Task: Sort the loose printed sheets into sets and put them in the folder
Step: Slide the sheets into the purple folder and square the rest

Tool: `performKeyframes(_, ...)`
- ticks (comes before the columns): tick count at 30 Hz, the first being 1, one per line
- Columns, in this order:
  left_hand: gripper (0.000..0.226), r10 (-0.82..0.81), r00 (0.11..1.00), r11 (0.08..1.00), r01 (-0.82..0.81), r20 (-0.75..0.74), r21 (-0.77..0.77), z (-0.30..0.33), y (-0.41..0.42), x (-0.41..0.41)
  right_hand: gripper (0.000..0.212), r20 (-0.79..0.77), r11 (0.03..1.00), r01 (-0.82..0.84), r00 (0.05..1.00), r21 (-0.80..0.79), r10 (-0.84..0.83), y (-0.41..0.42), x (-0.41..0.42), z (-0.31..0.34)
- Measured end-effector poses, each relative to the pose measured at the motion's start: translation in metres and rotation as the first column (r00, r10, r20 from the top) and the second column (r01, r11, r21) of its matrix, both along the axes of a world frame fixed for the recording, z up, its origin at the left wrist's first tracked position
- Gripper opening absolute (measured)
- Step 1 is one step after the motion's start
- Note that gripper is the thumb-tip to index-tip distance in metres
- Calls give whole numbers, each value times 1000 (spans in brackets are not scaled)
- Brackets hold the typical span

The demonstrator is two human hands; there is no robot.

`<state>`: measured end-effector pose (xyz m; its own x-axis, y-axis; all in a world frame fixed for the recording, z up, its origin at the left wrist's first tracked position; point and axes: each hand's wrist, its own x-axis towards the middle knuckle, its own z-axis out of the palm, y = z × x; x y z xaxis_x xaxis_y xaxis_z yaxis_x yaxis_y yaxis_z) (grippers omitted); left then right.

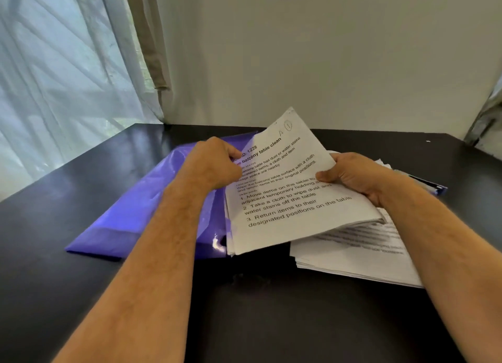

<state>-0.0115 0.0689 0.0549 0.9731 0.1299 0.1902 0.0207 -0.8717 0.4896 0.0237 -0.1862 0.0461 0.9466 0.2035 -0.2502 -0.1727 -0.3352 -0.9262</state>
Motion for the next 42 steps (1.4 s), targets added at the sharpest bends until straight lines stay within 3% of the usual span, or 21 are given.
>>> performKeyframes(4, 57, -96, 989, 991, 85, -109, -101, 2, 3, -4, 27, 74, 996, 62, 996, -62, -57, 6, 7, 5)
performKeyframes(8, 49, -129, 988, 984, 117, -90, -132, 0, 2, -3, 25, 102, 992, 114, 989, -47, -109, 18, 4, -8)
performKeyframes(15, 58, -9, 999, 992, 3, -45, -128, -2, -8, -3, 24, 107, 986, 149, 982, 74, -156, 39, -8, -18)
performKeyframes(20, 47, 91, 994, 991, -85, 54, -104, -4, -13, -1, 26, 66, 986, 105, 991, 126, -114, 57, -11, -22)
performKeyframes(25, 46, 81, 994, 993, -74, 78, -90, -8, -17, 2, 25, 64, 989, 70, 995, 129, -78, 73, -18, -26)
performKeyframes(30, 50, 70, 992, 996, -63, 108, -60, -8, -20, 3, 23, 161, 981, 80, 981, 177, -109, 97, -20, -30)
performKeyframes(35, 51, 68, 995, 997, -65, 77, -39, -9, -20, 5, 24, 4, 953, 13, 1000, 304, -15, 90, -23, -16)
performKeyframes(39, 48, 63, 993, 997, -57, 96, -60, -9, -21, 4, 31, -67, 964, -108, 989, 244, 128, 77, -27, -10)
performKeyframes(42, 48, 55, 993, 998, -51, 108, -43, -11, -23, 4, 39, -51, 963, -130, 988, 236, 146, 86, -31, -14)
